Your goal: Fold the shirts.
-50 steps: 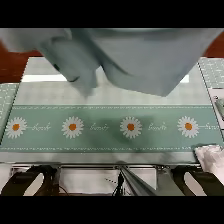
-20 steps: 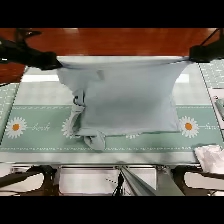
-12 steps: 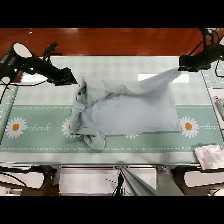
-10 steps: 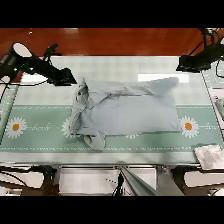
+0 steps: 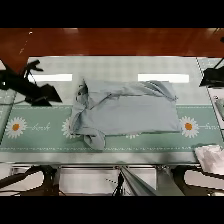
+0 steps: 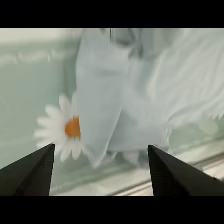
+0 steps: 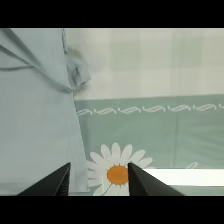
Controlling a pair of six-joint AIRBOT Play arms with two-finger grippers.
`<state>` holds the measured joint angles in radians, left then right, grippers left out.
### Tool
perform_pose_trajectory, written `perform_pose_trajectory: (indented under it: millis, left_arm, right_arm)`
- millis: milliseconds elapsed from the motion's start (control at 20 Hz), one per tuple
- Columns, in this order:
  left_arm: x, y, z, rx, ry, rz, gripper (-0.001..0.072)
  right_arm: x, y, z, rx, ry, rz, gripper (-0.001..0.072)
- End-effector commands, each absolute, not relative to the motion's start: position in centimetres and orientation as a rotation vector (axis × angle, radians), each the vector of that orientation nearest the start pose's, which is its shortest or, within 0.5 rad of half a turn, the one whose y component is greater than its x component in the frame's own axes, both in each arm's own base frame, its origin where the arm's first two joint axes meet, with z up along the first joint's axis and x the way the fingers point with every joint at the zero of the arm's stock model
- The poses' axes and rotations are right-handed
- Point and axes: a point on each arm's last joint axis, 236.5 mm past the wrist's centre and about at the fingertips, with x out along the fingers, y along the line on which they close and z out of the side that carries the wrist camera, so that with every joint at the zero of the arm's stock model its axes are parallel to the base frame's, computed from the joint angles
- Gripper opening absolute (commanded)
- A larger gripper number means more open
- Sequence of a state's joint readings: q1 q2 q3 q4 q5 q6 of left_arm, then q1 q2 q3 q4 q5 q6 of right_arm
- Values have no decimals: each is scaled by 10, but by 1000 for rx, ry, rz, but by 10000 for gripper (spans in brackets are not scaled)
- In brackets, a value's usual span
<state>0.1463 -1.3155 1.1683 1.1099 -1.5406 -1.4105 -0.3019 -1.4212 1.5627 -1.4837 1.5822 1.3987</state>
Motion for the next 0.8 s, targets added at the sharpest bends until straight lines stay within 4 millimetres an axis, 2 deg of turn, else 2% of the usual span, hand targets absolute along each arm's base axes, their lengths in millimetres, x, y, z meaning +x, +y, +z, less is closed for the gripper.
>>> perform_pose_trajectory:
  millis: [0,100,200,450,600,650,700,750]
  left_arm:
    - [241,-70,-22,-386,1685,-337,660]
    - [210,-82,-41,-382,1763,-351,660]
    - [193,-93,-55,-357,1806,-364,660]
    - [216,-115,-70,-289,1690,-348,660]
    - [226,-119,-74,-287,1651,-332,650]
    - [227,-119,-77,-297,1653,-318,615]
    - [226,-118,-79,-298,1662,-314,425]
    - [223,-116,-84,-286,1679,-307,284]
  right_arm:
    - [336,-86,43,243,1507,-11,420]
    - [324,-75,27,269,1540,19,420]
    - [321,-65,20,298,1542,55,420]
    - [320,-62,20,305,1548,69,420]
    - [321,-62,19,303,1544,67,420]
    - [321,-62,19,303,1544,67,420]
    - [320,-62,20,304,1546,68,420]
    - [319,-62,19,304,1549,68,420]
